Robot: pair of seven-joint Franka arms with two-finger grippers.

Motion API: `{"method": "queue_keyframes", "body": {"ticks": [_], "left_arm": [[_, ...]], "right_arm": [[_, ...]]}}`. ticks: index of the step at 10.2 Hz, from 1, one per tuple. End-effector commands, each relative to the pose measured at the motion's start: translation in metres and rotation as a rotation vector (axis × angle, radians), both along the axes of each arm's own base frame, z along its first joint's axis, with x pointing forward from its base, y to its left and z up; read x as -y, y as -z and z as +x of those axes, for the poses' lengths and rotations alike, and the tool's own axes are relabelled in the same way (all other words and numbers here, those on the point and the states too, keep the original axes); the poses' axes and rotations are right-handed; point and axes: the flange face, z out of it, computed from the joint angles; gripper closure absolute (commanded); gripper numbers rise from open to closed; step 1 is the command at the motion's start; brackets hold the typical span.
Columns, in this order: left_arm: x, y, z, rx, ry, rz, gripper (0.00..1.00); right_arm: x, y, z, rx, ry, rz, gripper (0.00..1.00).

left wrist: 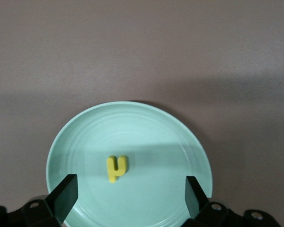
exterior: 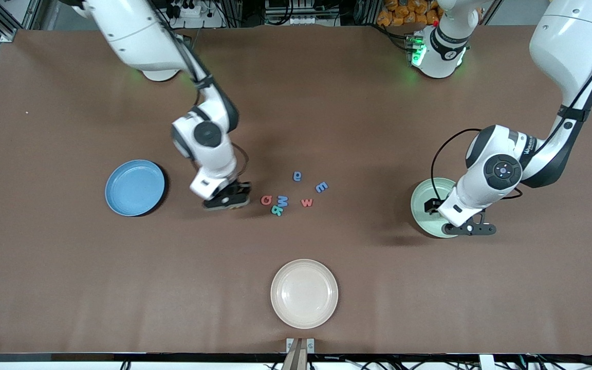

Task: Sort uppercase to blue plate, lowercase to green plate
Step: 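Place the H on the blue plate while the left gripper returns to letters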

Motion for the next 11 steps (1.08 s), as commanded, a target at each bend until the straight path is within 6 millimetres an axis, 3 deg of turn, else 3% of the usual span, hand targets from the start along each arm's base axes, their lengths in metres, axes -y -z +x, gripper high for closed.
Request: {"method": "queue_keyframes", "body": {"ticks": [1,2,3,5,7,9,11], "left_arm": [[0.054,0.004,0.002,0.017,-0.025,-0.021,0.00],[0.078,0.006,-0.002,0.022,-0.047,-0.023,0.00],[0.106,0.006,-0.012,0.025,-0.047,-0.025,0.00],[0.179,0.007,-0.043,0.026,-0.071,-0.037,0.00],[0.247,0.022,-0.075,0.017,-0.110,-0.048,0.00],[0.300,0.024,-0.097,0.015,-0.137,-0.075,0.00],[0.346,0.037,-0.120,0.026,-0.203,-0.073,0.00]], "right_arm": [[0.063,-0.060,0.004,-0.063,-0.076,-0.081,0.72],[0.090,-0.074,-0.002,-0.093,-0.093,-0.095,0.71],[0.115,-0.073,-0.014,-0.115,-0.099,-0.100,0.71],[0.166,-0.061,-0.036,-0.145,-0.110,-0.096,0.69],[0.213,-0.031,-0.051,-0.117,-0.142,-0.064,0.69],[0.244,-0.020,-0.052,-0.110,-0.177,-0.058,0.69],[0.249,-0.018,-0.051,-0.107,-0.185,-0.057,0.62]]}}
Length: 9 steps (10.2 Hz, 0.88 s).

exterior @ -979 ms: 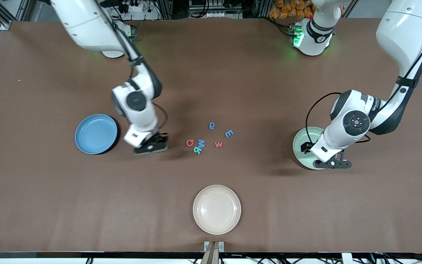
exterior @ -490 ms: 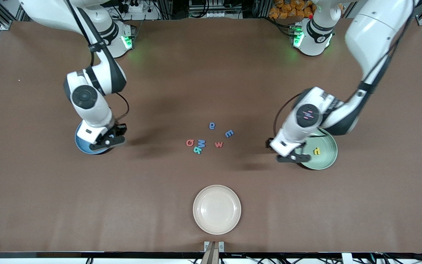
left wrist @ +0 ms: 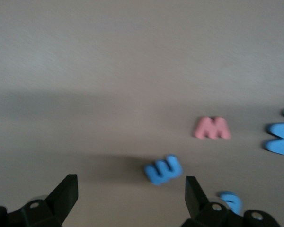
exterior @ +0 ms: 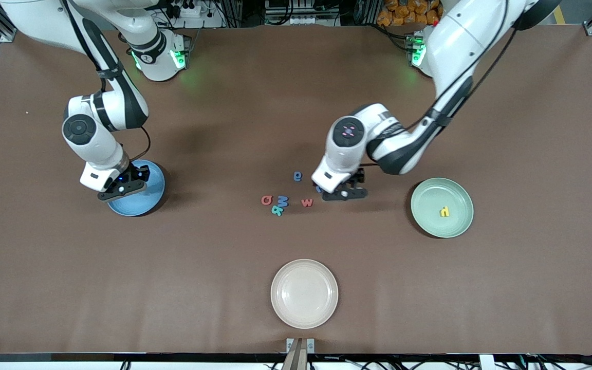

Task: Sort uppercase to blue plate, lowercase to green plate
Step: 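Place the H on the blue plate while the left gripper returns to letters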

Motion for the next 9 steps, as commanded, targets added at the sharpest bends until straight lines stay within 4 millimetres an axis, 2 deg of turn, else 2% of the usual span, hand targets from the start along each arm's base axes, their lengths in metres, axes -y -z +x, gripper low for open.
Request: {"method": "queue_keyframes", "body": {"ticks": [1,3,4,5,7,9], "left_arm": [[0.048,0.019,-0.010,0.030,-0.074,0.012,0.00],[0.076,0.040,-0.020,0.060,-0.092,0.036,0.00],[0.080,0.041,-0.024,0.061,-0.086,0.038,0.00],[0.079,0.040,-0.023,0.062,-0.087,0.037,0.00],[0.079,0.038,-0.022,0.065,-0.086,0.036,0.00],[0.079,0.030,-0.019,0.076,-0.079,0.031,0.00]], "right_arm": [[-0.003,0.003,-0.001,0.017,-0.012,0.012,0.51],[-0.007,0.008,0.000,0.017,0.027,0.043,0.41],[-0.008,0.008,0.002,0.018,0.044,0.052,0.40],[-0.019,0.007,0.003,0.019,0.088,0.089,0.40],[-0.059,0.001,0.005,0.018,0.148,0.168,0.40],[-0.099,-0.006,0.006,0.018,0.281,0.276,0.40]]}}
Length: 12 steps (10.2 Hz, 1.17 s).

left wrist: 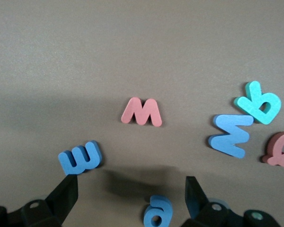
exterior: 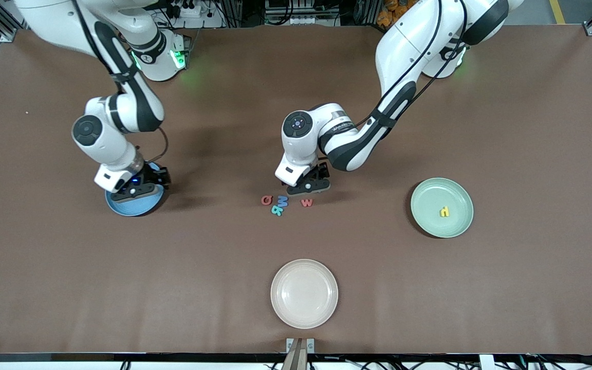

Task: Sort uppercase to blue plate, lowercase to green plate
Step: 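Grasp the blue a with the left gripper while the right gripper withdraws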

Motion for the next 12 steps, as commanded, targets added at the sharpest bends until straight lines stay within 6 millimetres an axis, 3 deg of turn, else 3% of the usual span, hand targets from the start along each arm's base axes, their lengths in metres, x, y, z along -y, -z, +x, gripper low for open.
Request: {"method": "queue_keyframes", "body": {"ticks": [1,3,6,8,10,12], "left_arm": [[0.001,-0.018,0.005,0.020,0.015,-0.005,0.00],[0.011,-0.021,-0.008,-0.024,0.050,-0.026,0.00],[0.018,-0.008,-0.021,-0.083,0.218,-0.035,0.00],[0.013,-0.008,-0.014,-0.076,0.332,-0.025,0.00],[0.011,0.001,-0.014,-0.093,0.367,-0.024,0.00],[0.010,0.011,-0.016,-0.106,0.371,-0.017,0.00]], "right_arm": [[-0.040,-0.007,0.002,-0.012,0.142,0.105,0.40],[-0.059,-0.009,0.006,-0.031,0.288,0.161,0.40],[-0.088,-0.002,0.014,-0.083,0.520,0.237,0.40],[-0.099,0.005,0.017,-0.073,0.426,0.226,0.37],[-0.092,0.007,0.020,-0.032,0.214,0.215,0.37],[-0.086,0.009,0.024,-0.030,0.213,0.215,0.36]]}}
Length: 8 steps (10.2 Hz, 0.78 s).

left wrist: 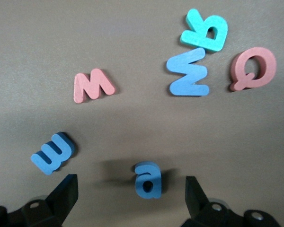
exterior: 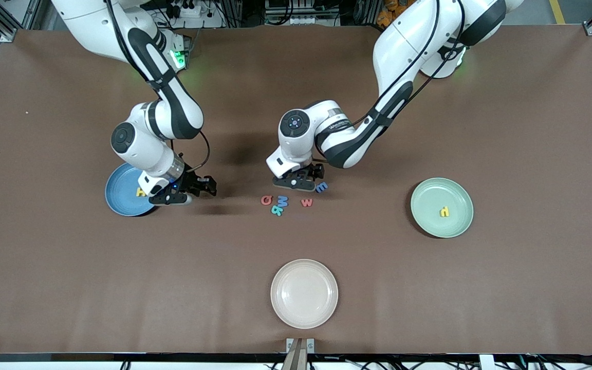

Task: Sort uppercase to blue plate, lowercase to green plate
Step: 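Grasp the blue a with the left gripper while the right gripper withdraws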

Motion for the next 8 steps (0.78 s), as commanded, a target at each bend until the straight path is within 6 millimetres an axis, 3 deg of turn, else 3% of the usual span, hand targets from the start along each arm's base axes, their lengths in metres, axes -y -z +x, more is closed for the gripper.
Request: {"method": "queue_keyframes", "body": {"ticks": [1,4,5,6,7,8], "left_arm": [[0.0019,0.0115,-0.0047,-0.031,0.017,0.004,0.00],[0.0038,0.0104,-0.0055,-0.030,0.012,-0.001,0.00],[0.0038,0.0104,-0.0056,-0.031,0.005,-0.001,0.14],[0.0037,0.0114,-0.0058,-0.033,-0.006,-0.001,0.71],[0.0037,0.0114,-0.0058,-0.032,-0.007,0.000,1.00],[0.0044,0.0114,-0.0066,-0.032,-0.012,0.000,1.00]], "right_arm": [[0.0073,0.0031,0.0072,0.005,-0.011,0.012,0.36],[0.0074,0.0040,0.0071,0.003,-0.010,0.011,0.36],[0.0075,0.0048,0.0069,0.002,-0.010,0.011,0.37],[0.0075,0.0057,0.0067,0.000,-0.010,0.010,0.37],[0.0076,0.0066,0.0065,-0.001,-0.010,0.010,0.37],[0.0077,0.0083,0.0062,-0.004,-0.010,0.009,0.37]]}}
